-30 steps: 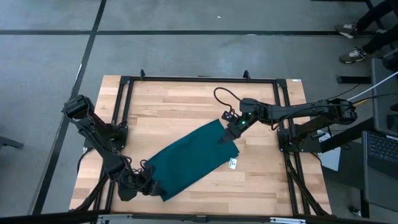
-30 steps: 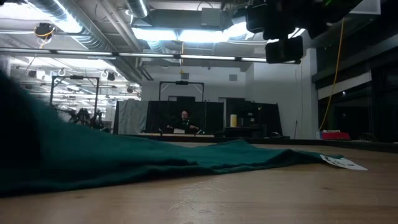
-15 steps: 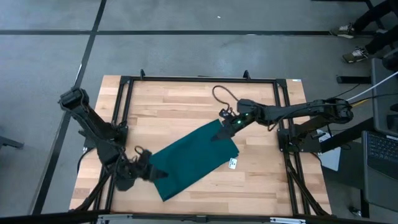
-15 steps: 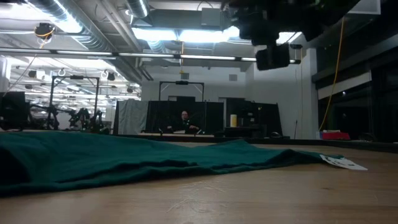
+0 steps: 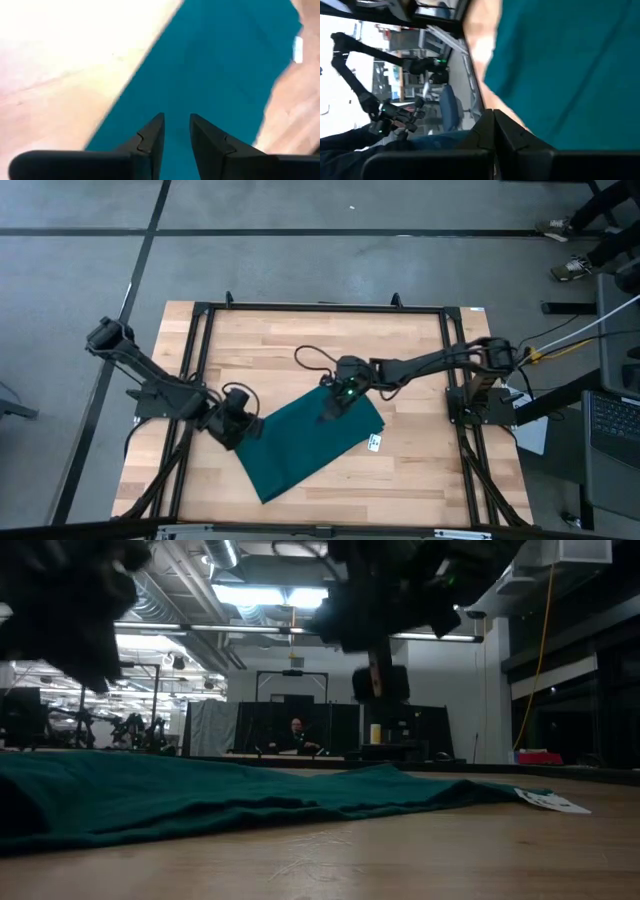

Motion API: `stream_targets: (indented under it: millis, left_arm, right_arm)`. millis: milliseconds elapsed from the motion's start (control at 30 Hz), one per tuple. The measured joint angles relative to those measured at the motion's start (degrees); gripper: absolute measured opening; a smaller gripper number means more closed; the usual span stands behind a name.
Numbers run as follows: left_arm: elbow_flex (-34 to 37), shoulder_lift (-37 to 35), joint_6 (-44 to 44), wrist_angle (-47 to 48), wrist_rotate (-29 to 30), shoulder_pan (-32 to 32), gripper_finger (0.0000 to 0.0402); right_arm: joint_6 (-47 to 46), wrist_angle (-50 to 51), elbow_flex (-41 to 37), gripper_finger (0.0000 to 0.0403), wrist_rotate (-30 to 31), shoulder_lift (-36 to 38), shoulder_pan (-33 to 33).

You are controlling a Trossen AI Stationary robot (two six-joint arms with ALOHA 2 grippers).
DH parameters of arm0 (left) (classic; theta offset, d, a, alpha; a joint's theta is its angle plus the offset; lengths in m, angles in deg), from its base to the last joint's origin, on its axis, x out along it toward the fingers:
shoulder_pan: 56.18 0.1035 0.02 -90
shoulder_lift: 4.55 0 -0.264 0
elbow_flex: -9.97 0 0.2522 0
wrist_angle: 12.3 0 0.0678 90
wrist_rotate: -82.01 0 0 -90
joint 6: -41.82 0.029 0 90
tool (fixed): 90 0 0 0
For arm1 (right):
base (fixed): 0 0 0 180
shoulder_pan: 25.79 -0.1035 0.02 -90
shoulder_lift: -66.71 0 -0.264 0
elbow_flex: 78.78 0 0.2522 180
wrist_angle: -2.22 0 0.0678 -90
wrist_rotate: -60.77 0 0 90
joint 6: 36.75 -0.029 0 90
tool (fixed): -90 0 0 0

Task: Fold microfiber towels
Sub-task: Fold the black towel on the table

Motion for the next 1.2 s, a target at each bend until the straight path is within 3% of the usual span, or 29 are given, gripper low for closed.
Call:
stream_targets:
  millis: [133,233,467,667,767,967,1200]
  left_arm:
    - [7.6,0.0,0.6,-17.0,0.1,1.5,0.0074]
    - [13.5,0.9,0.9,-29.4,3.5,1.8,0.0065]
    - [21.2,3.4,-1.1,-34.4,1.7,3.7,0.0046]
    - [26.0,6.3,0.0,-47.2,1.5,3.6,0.0033]
    - [26.5,7.7,0.4,-48.2,1.1,3.6,0.0029]
    - [26.2,9.3,3.0,-46.6,-2.4,3.7,0.0026]
    - [26.9,9.0,3.0,-46.5,-4.0,3.5,0.0026]
  right_arm:
    - [0.8,0.2,0.1,0.0002,0.0,-1.3,1.0]
    - [1.9,1.4,0.1,0.0001,1.9,-1.3,2.1]
    - [3.6,5.3,0.1,0.0001,1.6,-1.3,5.4]
    - [8.5,15.2,-0.1,0.0001,1.2,-1.3,7.7]
    - [10.2,20.1,-2.5,0.0,1.0,-1.3,8.6]
    - [9.4,20.0,-9.7,0.0,-0.3,-1.3,9.1]
    - [13.4,15.4,-19.7,0.0,-5.9,0.2,9.2]
